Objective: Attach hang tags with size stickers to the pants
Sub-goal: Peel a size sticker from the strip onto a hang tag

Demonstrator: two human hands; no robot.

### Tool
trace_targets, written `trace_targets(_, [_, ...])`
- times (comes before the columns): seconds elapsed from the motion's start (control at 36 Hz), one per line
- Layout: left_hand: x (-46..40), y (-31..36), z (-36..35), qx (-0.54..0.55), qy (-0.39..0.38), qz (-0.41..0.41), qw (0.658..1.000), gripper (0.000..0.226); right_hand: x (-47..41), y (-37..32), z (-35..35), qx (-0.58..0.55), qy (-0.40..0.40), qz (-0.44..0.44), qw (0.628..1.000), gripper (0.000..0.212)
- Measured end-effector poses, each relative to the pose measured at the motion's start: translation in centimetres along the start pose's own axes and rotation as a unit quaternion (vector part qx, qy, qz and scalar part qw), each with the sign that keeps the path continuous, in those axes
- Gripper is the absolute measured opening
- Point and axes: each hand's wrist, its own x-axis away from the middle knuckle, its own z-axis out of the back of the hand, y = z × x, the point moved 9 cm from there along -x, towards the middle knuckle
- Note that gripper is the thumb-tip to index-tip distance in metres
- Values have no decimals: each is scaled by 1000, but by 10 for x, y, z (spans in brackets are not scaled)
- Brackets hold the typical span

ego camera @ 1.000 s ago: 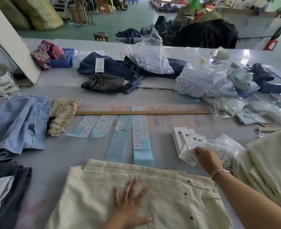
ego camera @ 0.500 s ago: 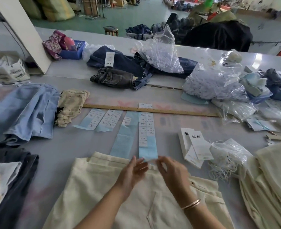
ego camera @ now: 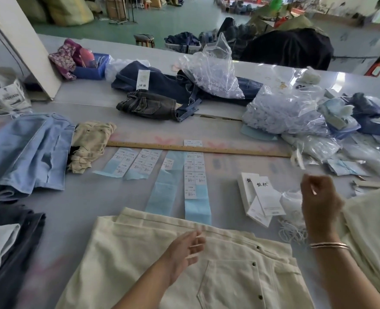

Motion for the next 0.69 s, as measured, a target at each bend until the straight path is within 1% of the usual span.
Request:
trace_targets(0.06, [-2, -5, -6, -27, 5, 2, 1000, 22, 9, 0, -28, 27, -96, 63, 993, 7])
trace_targets(0.11, [-4, -1, -20, -86, -1, -11, 996, 23, 29, 16, -62, 76, -205, 87, 972, 9])
trace_targets(0.17, [-9, 8, -39, -192, -15, -46, 980, 25, 54, 43, -95, 135, -330, 69, 932, 15])
trace_targets(0.19, [-13, 15, -51, -261, -22, -76, 962, 27, 66, 57, -108, 148, -383, 45, 911, 17])
trace_targets(0.22, [-17, 23, -63, -330, -30, -109, 937, 29, 75, 69, -115, 147, -415, 15, 898, 21])
trace_targets(0.25, [-21, 29, -77, -396, -40, -137, 907, 32, 77, 78, -118, 131, -423, -17, 897, 26])
trace_targets(0.31, [-29, 39, -104, -515, -62, -185, 835, 39, 75, 87, -117, 91, -403, -74, 908, 35])
trace_targets(0.39, [-46, 43, -143, -633, -90, -228, 734, 49, 71, 93, -118, 64, -404, -119, 905, 37])
trace_targets(0.42, [-53, 43, -154, -660, -91, -234, 708, 53, 69, 95, -118, 54, -404, -134, 903, 37])
trace_targets(0.44, [-59, 44, -165, -678, -89, -239, 690, 56, 67, 97, -118, 43, -402, -148, 902, 37])
trace_targets(0.47, [-65, 45, -174, -686, -86, -242, 681, 60, 66, 98, -119, 34, -403, -159, 901, 36])
trace_targets(0.5, [-70, 48, -182, -684, -80, -246, 682, 63, 65, 99, -120, 30, -407, -161, 899, 34])
trace_targets(0.56, [-78, 54, -192, -660, -56, -259, 703, 66, 62, 99, -123, 28, -414, -153, 897, 28])
trace_targets(0.64, [-84, 63, -193, -621, -7, -288, 729, 62, 54, 95, -130, -1, -404, -144, 903, 22])
trace_targets(0.69, [-87, 63, -190, -599, 7, -280, 750, 63, 51, 93, -135, -13, -405, -149, 902, 17])
